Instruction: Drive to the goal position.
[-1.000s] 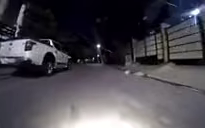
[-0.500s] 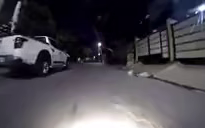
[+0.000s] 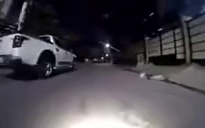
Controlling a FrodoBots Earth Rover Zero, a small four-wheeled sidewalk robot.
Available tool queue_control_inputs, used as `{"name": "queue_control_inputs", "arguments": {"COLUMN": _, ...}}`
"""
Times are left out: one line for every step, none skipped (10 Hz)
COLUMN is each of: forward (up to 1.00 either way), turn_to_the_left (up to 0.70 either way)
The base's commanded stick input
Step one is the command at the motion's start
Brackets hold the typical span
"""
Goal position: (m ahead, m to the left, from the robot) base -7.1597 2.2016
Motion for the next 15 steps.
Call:
{"name": "queue_control_inputs", "arguments": {"forward": 0.12, "turn_to_the_left": 0.01}}
{"name": "queue_control_inputs", "arguments": {"forward": 0.12, "turn_to_the_left": -0.15}}
{"name": "queue_control_inputs", "arguments": {"forward": 0.12, "turn_to_the_left": -0.24}}
{"name": "queue_control_inputs", "arguments": {"forward": 0.12, "turn_to_the_left": -0.24}}
{"name": "queue_control_inputs", "arguments": {"forward": 0.12, "turn_to_the_left": -0.24}}
{"name": "queue_control_inputs", "arguments": {"forward": 0.12, "turn_to_the_left": -0.24}}
{"name": "queue_control_inputs", "arguments": {"forward": 0.12, "turn_to_the_left": -0.24}}
{"name": "queue_control_inputs", "arguments": {"forward": 0.12, "turn_to_the_left": -0.24}}
{"name": "queue_control_inputs", "arguments": {"forward": 0.12, "turn_to_the_left": -0.24}}
{"name": "queue_control_inputs", "arguments": {"forward": 0.12, "turn_to_the_left": -0.24}}
{"name": "queue_control_inputs", "arguments": {"forward": 0.12, "turn_to_the_left": -0.24}}
{"name": "queue_control_inputs", "arguments": {"forward": 0.12, "turn_to_the_left": -0.24}}
{"name": "queue_control_inputs", "arguments": {"forward": 0.12, "turn_to_the_left": -0.24}}
{"name": "queue_control_inputs", "arguments": {"forward": 0.12, "turn_to_the_left": -0.24}}
{"name": "queue_control_inputs", "arguments": {"forward": 0.12, "turn_to_the_left": -0.24}}
